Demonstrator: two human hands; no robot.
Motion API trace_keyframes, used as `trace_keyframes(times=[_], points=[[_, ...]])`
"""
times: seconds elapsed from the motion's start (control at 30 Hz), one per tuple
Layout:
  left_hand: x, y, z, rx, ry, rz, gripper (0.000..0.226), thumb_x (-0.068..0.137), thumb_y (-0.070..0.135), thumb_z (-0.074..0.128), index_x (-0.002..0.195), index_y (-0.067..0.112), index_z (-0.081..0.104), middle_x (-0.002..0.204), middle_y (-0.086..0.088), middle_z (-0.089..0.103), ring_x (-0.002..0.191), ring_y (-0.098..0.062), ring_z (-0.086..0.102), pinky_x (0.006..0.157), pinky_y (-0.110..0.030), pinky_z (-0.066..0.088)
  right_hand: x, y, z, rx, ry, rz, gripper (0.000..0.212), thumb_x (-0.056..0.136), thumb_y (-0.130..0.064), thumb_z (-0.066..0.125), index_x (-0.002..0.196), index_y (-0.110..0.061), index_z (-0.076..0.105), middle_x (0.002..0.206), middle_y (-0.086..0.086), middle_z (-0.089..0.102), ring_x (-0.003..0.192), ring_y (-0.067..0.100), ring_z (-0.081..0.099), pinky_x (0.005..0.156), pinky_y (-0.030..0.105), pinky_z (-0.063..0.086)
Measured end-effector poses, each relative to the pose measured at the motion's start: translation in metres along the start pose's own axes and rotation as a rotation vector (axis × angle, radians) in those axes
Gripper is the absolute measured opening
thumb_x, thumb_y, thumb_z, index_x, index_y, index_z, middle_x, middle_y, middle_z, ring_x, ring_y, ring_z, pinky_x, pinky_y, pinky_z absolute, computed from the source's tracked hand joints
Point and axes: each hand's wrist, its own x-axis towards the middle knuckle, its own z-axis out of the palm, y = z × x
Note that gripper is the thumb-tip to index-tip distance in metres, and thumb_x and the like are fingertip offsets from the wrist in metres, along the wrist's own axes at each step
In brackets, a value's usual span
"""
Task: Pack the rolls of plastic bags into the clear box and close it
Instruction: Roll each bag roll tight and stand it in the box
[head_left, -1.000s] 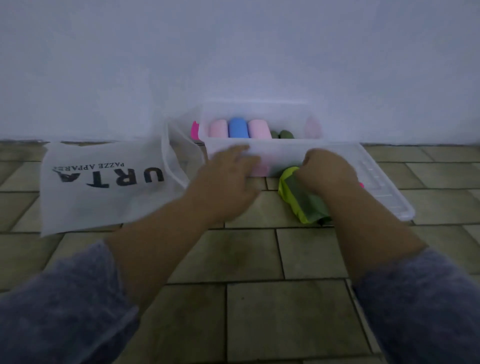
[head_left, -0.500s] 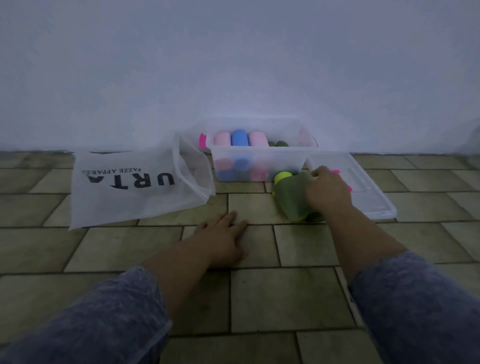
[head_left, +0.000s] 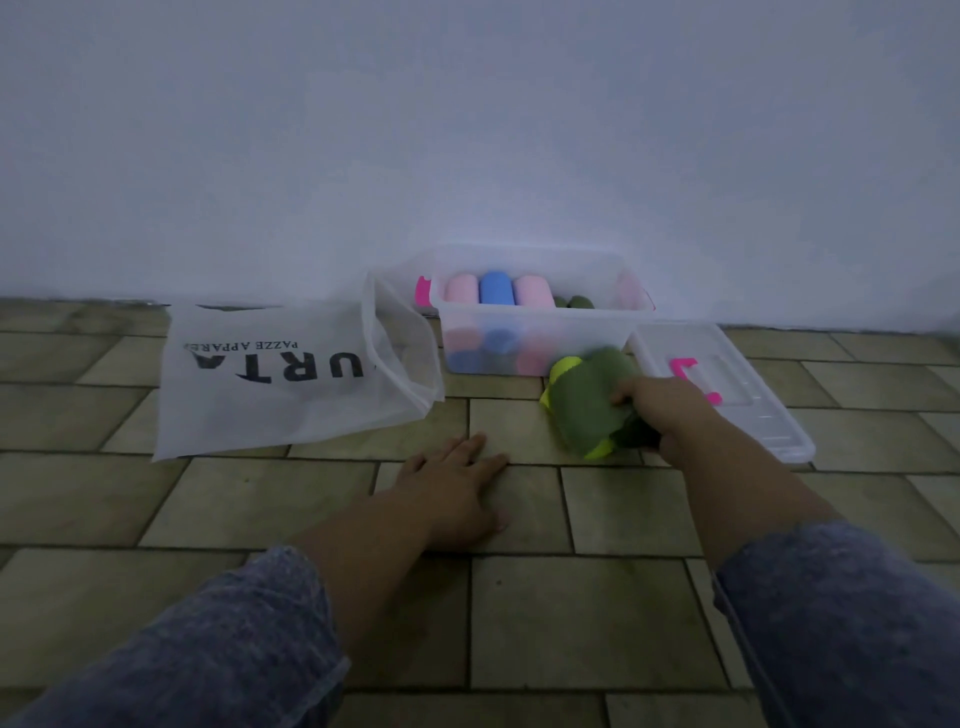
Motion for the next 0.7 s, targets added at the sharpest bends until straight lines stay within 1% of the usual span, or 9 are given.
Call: trace_keyframes(times=[0.07, 0.17, 0.27, 0.33, 0.37, 0.43, 0.53, 0.6, 0.7], points=[[-0.001, -0.001, -0.003, -0.016, -0.024, 0.008, 0.08, 0.082, 0.061, 0.051, 0.146, 0.043, 0.008, 0.159, 0.009, -0.008, 0.145, -0.016, -0.006, 0.116, -0.048, 0.005, -0.007, -0.009, 0.005, 0.028, 0.061, -0.132, 0.03, 0.064, -0.02, 0.069, 0.088, -0.009, 0.056, 0.09, 0.013, 0.063, 0.077, 0.028, 0.063, 0.071, 0.046, 0.059], [0.0, 0.003, -0.025, -0.304, 0.05, -0.056, 0.06, 0.089, 0.047, 0.052, 0.144, 0.031, 0.031, 0.156, -0.002, 0.021, 0.14, -0.022, 0.024, 0.112, -0.04, 0.024, -0.032, -0.02, 0.021, -0.22, 0.218, -0.632, 0.043, 0.061, -0.023, 0.069, 0.099, -0.019, 0.051, 0.081, -0.01, 0.051, 0.067, 0.01, 0.055, 0.051, 0.029, 0.05], [-0.001, 0.003, -0.059, -0.724, 0.649, -0.197, 0.035, 0.094, 0.03, 0.052, 0.128, 0.024, 0.05, 0.125, -0.002, 0.056, 0.11, -0.017, 0.053, 0.082, -0.023, 0.042, -0.055, -0.013, 0.042, -0.641, 0.306, -1.034, 0.045, 0.061, -0.018, 0.071, 0.102, -0.019, 0.053, 0.094, 0.003, 0.05, 0.075, 0.02, 0.049, 0.062, 0.031, 0.044], [-0.008, 0.0, -0.083, -0.828, 0.988, -0.177, 0.026, 0.093, 0.025, 0.053, 0.119, 0.025, 0.055, 0.11, 0.008, 0.057, 0.093, -0.007, 0.054, 0.067, -0.01, 0.037, -0.064, 0.002, 0.056, -0.831, 0.25, -1.151, 0.044, 0.063, -0.014, 0.071, 0.105, -0.017, 0.058, 0.095, 0.008, 0.051, 0.08, 0.023, 0.049, 0.064, 0.03, 0.04], [-0.01, 0.0, -0.092, -0.84, 1.044, -0.141, 0.023, 0.093, 0.025, 0.053, 0.116, 0.026, 0.055, 0.106, 0.012, 0.056, 0.087, -0.003, 0.053, 0.064, -0.007, 0.035, -0.068, 0.012, 0.062, -0.901, 0.193, -1.196, 0.044, 0.064, -0.014, 0.071, 0.106, -0.017, 0.06, 0.094, 0.008, 0.052, 0.082, 0.026, 0.051, 0.065, 0.031, 0.04], [-0.011, 0.004, -0.101, -0.805, 0.915, -0.046, 0.022, 0.094, 0.03, 0.05, 0.114, 0.026, 0.056, 0.099, 0.017, 0.053, 0.083, 0.002, 0.05, 0.066, -0.01, 0.036, -0.075, 0.033, 0.072, -1.004, 0.092, -1.247, 0.047, 0.064, -0.017, 0.071, 0.11, -0.018, 0.061, 0.093, 0.01, 0.053, 0.083, 0.031, 0.052, 0.068, 0.035, 0.04], [-0.003, 0.012, -0.09, -0.806, 0.419, 0.011, 0.031, 0.098, 0.042, 0.038, 0.108, 0.021, 0.059, 0.103, 0.006, 0.061, 0.095, -0.011, 0.057, 0.079, -0.026, 0.046, -0.079, 0.055, 0.075, -1.018, 0.044, -1.212, 0.057, 0.06, -0.018, 0.072, 0.115, -0.023, 0.059, 0.096, 0.01, 0.052, 0.084, 0.032, 0.053, 0.066, 0.033, 0.033], [0.001, 0.014, -0.077, -0.856, 0.169, -0.039, 0.039, 0.097, 0.049, 0.035, 0.109, 0.022, 0.06, 0.109, 0.002, 0.064, 0.1, -0.017, 0.059, 0.079, -0.029, 0.047, -0.079, 0.06, 0.073, -1.014, -0.032, -1.146, 0.067, 0.058, -0.023, 0.068, 0.123, -0.03, 0.051, 0.106, 0.006, 0.048, 0.095, 0.031, 0.05, 0.068, 0.033, 0.031], [0.005, 0.015, -0.066, -0.76, -0.003, -0.08, 0.056, 0.094, 0.061, 0.026, 0.111, 0.024, 0.064, 0.119, -0.001, 0.064, 0.106, -0.017, 0.058, 0.092, -0.033, 0.044, -0.089, 0.062, 0.075, -0.92, -0.082, -1.034, 0.074, 0.059, -0.054, 0.063, 0.128, -0.041, 0.038, 0.12, 0.0, 0.042, 0.109, 0.026, 0.045, 0.08, 0.038, 0.04]])
